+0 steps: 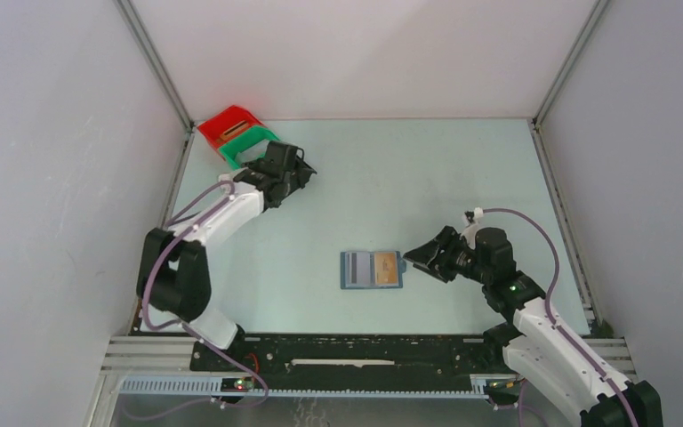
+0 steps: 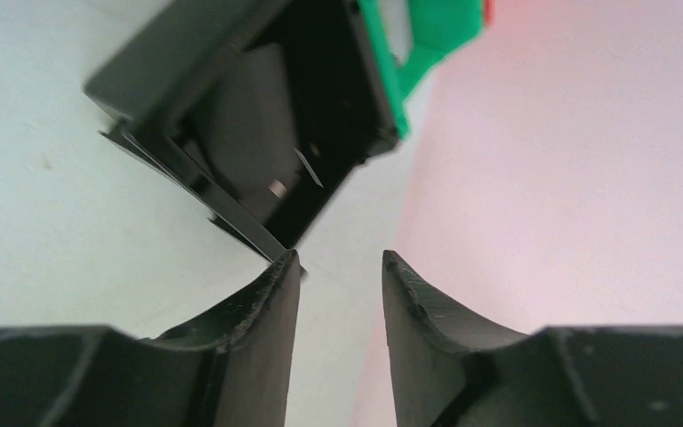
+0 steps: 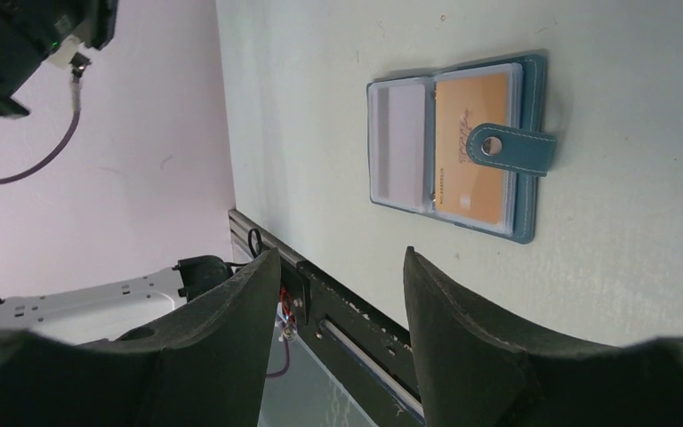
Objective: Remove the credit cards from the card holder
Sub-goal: Place the credit card in the storage box, then remove the credit card from the card holder.
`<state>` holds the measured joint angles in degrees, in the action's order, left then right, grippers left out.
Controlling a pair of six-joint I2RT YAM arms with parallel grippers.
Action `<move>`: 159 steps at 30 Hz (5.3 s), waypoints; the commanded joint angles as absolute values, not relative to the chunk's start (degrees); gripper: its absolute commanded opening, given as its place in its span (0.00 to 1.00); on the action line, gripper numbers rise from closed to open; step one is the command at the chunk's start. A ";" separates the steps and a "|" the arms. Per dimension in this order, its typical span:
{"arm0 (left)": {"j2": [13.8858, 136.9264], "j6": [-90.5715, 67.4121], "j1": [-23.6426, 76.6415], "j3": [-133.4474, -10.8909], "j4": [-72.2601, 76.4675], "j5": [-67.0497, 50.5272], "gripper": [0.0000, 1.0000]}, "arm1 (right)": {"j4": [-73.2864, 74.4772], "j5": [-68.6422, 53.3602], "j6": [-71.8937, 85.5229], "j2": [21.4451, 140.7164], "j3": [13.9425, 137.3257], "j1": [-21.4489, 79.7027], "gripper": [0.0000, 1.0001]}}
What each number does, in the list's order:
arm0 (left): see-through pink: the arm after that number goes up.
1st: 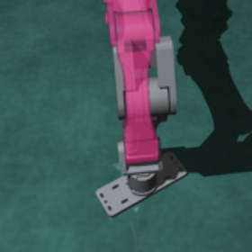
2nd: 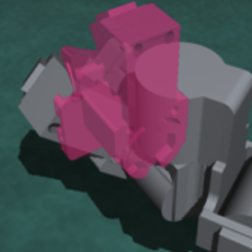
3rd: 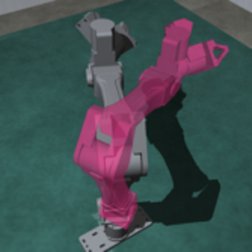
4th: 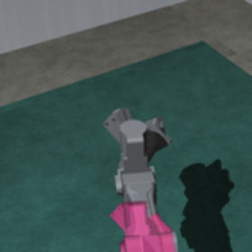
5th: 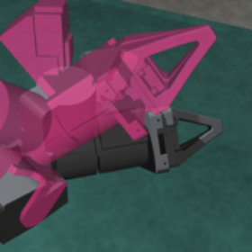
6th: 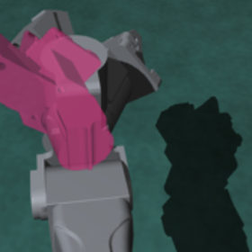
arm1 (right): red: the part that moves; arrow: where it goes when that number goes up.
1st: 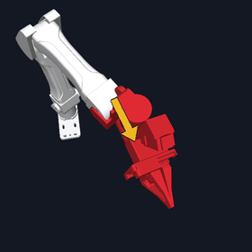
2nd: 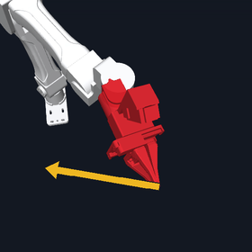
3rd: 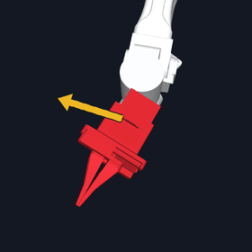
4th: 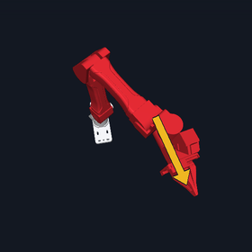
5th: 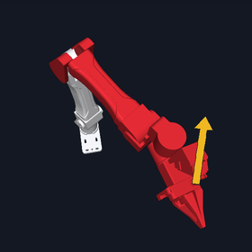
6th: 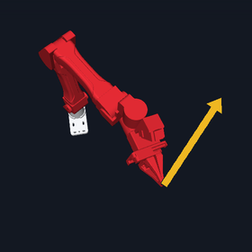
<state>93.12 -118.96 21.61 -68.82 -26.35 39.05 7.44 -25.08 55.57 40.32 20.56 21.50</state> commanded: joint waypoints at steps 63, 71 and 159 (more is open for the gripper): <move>95.92 -49.98 39.27 -44.65 8.75 -33.86 0.49 | -4.15 -12.07 50.42 76.72 28.92 32.17 0.37; 98.10 -51.11 39.35 -43.40 10.66 -32.96 0.48 | -2.51 -10.02 49.90 76.35 28.92 33.35 0.37; 100.08 -55.38 39.19 -33.24 32.07 -23.77 0.45 | -7.64 -13.08 48.21 81.08 30.15 33.38 0.35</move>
<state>98.98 -56.03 39.20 -32.32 33.82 -24.36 -5.74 -12.99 49.15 79.68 27.97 33.71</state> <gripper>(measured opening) 0.455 0.349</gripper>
